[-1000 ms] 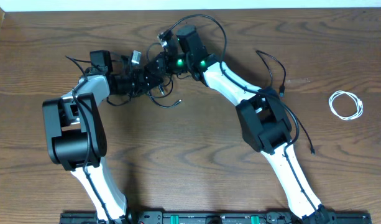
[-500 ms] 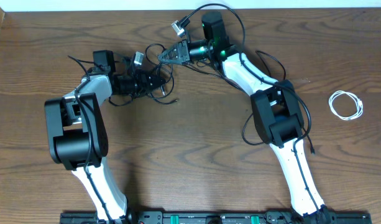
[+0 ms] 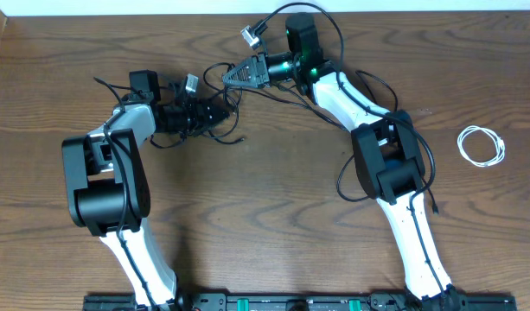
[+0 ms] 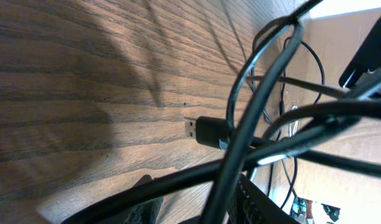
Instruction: Untangle cables
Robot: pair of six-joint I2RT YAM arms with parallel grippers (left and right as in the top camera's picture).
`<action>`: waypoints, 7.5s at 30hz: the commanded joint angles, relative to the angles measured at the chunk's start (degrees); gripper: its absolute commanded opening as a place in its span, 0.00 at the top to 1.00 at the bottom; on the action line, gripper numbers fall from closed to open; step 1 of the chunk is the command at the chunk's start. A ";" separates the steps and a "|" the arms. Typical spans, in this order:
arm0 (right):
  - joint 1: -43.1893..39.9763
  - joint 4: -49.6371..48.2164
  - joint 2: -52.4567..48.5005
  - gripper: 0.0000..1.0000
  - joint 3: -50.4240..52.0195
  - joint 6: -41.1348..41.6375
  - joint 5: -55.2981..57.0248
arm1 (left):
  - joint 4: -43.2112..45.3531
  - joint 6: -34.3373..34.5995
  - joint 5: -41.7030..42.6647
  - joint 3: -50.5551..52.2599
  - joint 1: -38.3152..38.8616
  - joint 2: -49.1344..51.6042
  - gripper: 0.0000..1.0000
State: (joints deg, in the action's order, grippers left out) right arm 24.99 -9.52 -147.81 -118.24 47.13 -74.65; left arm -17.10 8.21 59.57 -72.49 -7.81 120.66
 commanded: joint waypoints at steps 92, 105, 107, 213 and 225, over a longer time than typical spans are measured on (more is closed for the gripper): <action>0.52 -14.67 2.03 0.58 5.90 20.35 -10.23 | 0.09 3.45 7.23 0.26 -1.75 0.52 0.92; 0.44 -14.64 2.03 0.58 7.06 17.90 -10.97 | 0.11 3.48 6.82 0.26 -1.75 0.52 0.92; 0.44 -14.64 2.03 0.57 7.41 15.91 -10.54 | 0.11 3.45 6.82 0.26 -1.75 0.52 0.92; -3.56 -33.18 1.92 0.99 8.20 24.20 3.04 | -1.79 5.18 -5.01 0.26 -0.35 0.55 0.92; -4.87 -33.11 1.92 0.99 8.22 24.13 -9.55 | -2.34 7.17 -6.49 0.28 -0.33 0.52 0.87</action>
State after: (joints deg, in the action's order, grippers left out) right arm 21.52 -42.09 -147.39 -109.62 71.00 -81.30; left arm -18.98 14.79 55.16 -72.51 -7.97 120.70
